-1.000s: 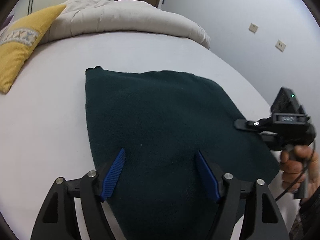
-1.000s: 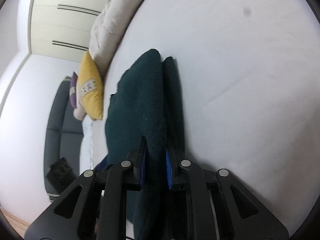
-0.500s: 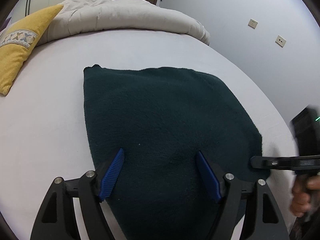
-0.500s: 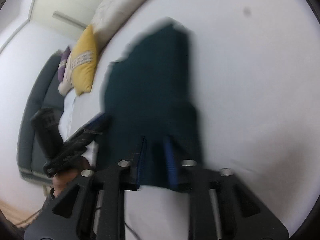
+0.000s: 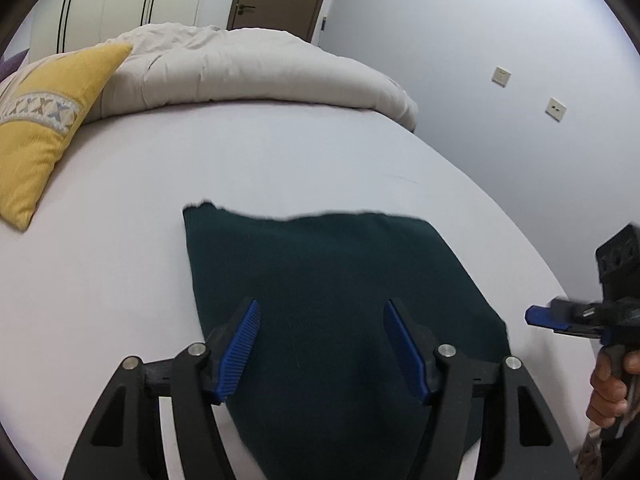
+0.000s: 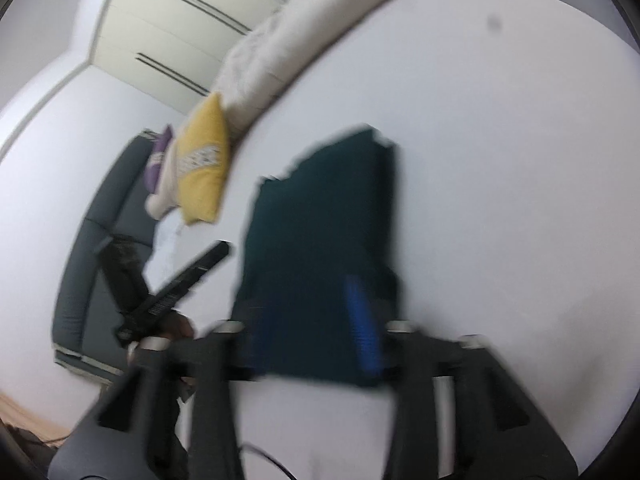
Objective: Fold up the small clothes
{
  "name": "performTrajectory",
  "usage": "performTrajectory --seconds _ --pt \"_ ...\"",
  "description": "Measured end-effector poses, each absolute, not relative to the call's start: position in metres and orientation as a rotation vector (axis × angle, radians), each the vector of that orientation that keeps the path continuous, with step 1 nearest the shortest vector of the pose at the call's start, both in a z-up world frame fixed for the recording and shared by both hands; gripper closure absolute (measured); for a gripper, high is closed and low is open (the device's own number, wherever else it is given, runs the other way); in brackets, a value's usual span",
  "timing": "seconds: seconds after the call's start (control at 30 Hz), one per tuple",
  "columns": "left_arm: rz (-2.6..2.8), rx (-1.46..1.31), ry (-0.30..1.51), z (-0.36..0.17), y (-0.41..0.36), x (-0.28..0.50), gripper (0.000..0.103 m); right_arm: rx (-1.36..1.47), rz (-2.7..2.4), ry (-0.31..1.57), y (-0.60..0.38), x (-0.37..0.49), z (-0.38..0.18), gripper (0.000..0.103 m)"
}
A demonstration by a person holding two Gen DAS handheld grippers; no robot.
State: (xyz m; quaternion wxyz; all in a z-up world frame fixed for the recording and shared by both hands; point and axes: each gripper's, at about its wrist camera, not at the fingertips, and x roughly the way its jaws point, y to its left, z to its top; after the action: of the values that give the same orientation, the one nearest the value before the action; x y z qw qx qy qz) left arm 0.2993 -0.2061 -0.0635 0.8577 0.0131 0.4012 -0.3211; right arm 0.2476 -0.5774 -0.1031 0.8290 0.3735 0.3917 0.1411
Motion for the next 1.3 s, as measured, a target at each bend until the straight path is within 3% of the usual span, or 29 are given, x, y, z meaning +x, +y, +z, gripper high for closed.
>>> performTrajectory --seconds 0.17,0.23,0.27,0.3,0.4,0.6,0.77,0.9,1.0,1.07,1.3 --pt "-0.632 0.066 0.937 -0.092 -0.227 0.333 0.035 0.913 0.374 0.931 -0.553 0.329 -0.128 0.046" --pt "-0.618 0.055 0.970 -0.110 -0.224 0.342 0.033 0.913 0.336 0.979 -0.550 0.357 -0.148 0.055" --pt "-0.626 0.034 0.964 -0.113 -0.220 0.344 0.033 0.941 0.335 0.961 -0.554 0.363 -0.157 0.067" --pt "-0.637 0.018 0.962 -0.114 -0.217 0.345 0.033 0.987 0.340 0.945 -0.561 0.361 -0.161 0.072" --pt "-0.650 0.042 0.961 -0.115 -0.218 0.347 0.032 1.003 0.315 0.896 -0.576 0.350 -0.163 0.072" --pt "-0.616 0.110 0.950 -0.117 -0.231 0.344 0.026 0.904 0.285 0.851 -0.577 0.374 -0.116 0.058" --pt "-0.611 0.131 0.951 -0.119 -0.233 0.345 0.025 0.903 0.255 1.007 -0.569 0.426 -0.137 0.058" --pt "-0.610 0.143 0.949 -0.120 -0.236 0.347 0.024 0.940 0.187 0.968 -0.578 0.447 -0.154 0.061" --pt "-0.610 0.147 0.946 -0.122 -0.236 0.349 0.024 0.936 0.150 0.944 -0.587 0.445 -0.160 0.072" --pt "-0.608 0.152 0.941 -0.124 -0.236 0.349 0.024 0.959 0.120 0.913 -0.599 0.436 -0.163 0.073" --pt "-0.612 0.159 0.918 -0.130 -0.232 0.351 0.023 0.904 0.164 0.822 -0.598 0.388 -0.131 0.066"
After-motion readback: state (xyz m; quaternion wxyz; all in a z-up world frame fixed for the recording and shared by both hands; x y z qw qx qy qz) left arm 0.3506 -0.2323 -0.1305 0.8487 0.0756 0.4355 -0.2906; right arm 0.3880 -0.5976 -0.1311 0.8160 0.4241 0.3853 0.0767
